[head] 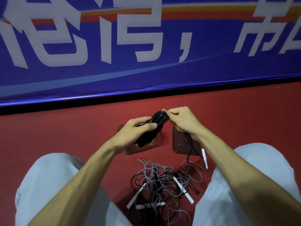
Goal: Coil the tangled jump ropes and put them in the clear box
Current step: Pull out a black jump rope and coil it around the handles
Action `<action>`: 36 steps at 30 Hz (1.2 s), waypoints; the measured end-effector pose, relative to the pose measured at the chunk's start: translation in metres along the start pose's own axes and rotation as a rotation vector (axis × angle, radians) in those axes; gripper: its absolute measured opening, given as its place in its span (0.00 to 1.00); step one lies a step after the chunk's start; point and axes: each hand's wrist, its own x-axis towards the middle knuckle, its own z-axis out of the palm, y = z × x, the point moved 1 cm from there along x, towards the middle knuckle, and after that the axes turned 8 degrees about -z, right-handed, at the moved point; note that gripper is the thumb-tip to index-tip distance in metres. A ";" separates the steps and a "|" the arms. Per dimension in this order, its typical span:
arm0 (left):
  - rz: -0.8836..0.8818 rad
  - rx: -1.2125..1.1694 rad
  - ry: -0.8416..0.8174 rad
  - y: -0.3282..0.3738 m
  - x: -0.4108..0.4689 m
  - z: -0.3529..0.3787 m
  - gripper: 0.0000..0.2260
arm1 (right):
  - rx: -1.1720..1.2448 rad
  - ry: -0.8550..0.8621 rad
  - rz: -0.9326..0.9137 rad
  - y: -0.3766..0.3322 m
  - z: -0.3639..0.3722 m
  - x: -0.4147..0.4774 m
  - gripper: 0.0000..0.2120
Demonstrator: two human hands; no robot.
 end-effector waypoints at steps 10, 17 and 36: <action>-0.030 -0.377 0.090 0.009 -0.004 -0.009 0.13 | -0.405 -0.196 -0.060 -0.003 0.016 -0.005 0.24; -0.015 -0.272 0.354 -0.007 0.009 -0.027 0.11 | -0.315 -0.322 0.077 -0.004 0.009 -0.006 0.12; -0.025 0.928 0.009 -0.045 0.027 -0.008 0.10 | -0.772 -0.338 -0.598 -0.012 0.029 -0.022 0.08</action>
